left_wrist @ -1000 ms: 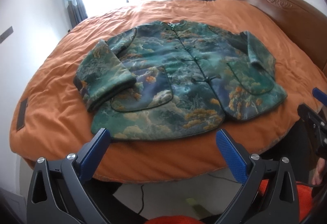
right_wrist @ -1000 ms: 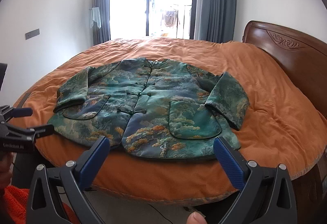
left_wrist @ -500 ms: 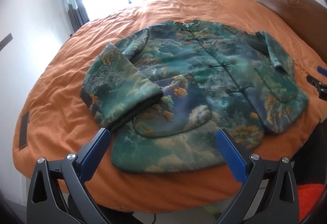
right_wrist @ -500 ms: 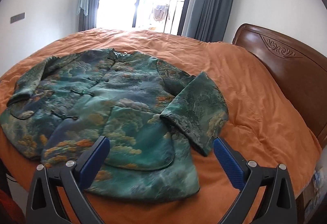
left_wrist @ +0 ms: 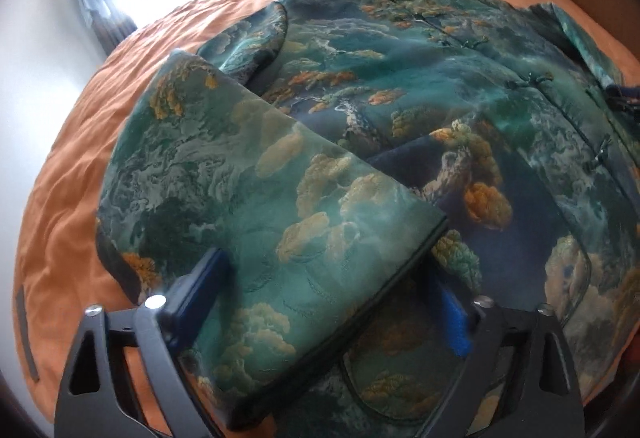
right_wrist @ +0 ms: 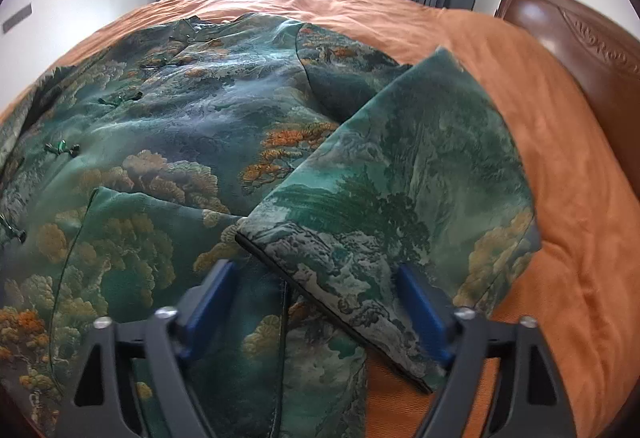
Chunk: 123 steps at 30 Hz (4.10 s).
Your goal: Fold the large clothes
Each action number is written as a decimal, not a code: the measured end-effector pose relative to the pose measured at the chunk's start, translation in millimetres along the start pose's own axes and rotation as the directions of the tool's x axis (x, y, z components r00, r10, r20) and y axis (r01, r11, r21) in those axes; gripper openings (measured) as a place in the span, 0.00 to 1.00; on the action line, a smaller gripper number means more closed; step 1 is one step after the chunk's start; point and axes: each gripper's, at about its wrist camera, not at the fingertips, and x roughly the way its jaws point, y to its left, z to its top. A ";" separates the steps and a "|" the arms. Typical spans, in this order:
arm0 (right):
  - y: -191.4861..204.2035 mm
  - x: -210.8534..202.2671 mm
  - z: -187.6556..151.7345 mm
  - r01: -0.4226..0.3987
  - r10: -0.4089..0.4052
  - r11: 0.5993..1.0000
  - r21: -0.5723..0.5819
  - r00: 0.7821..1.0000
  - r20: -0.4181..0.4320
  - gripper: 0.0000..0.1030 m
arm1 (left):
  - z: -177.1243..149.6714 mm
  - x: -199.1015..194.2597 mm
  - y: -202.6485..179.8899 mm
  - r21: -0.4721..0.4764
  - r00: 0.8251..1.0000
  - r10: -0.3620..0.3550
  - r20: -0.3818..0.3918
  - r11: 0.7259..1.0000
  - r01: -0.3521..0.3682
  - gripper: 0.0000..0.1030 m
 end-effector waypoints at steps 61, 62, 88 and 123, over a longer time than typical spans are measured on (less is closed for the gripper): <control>-86.9 -112.8 -55.4 0.021 -0.088 0.928 0.373 0.982 0.165 0.43 | 12.1 -120.6 -63.4 -0.234 0.971 0.077 0.225 0.972 -0.023 0.92; -101.5 -111.6 -56.8 0.033 -0.107 0.916 0.400 0.981 0.165 0.43 | 13.5 -123.1 -62.1 -0.242 0.969 0.085 0.232 0.970 -0.027 0.93; -281.1 -5.1 -28.5 -0.127 -0.204 0.463 0.877 0.948 0.245 0.10 | 63.0 -88.3 -112.4 -0.161 0.986 0.054 0.158 0.987 -0.028 0.94; 160.7 38.0 118.0 -0.436 0.435 0.900 0.004 0.898 0.066 0.60 | 106.4 -51.9 -69.5 -0.248 0.986 -0.106 0.126 0.959 0.135 0.94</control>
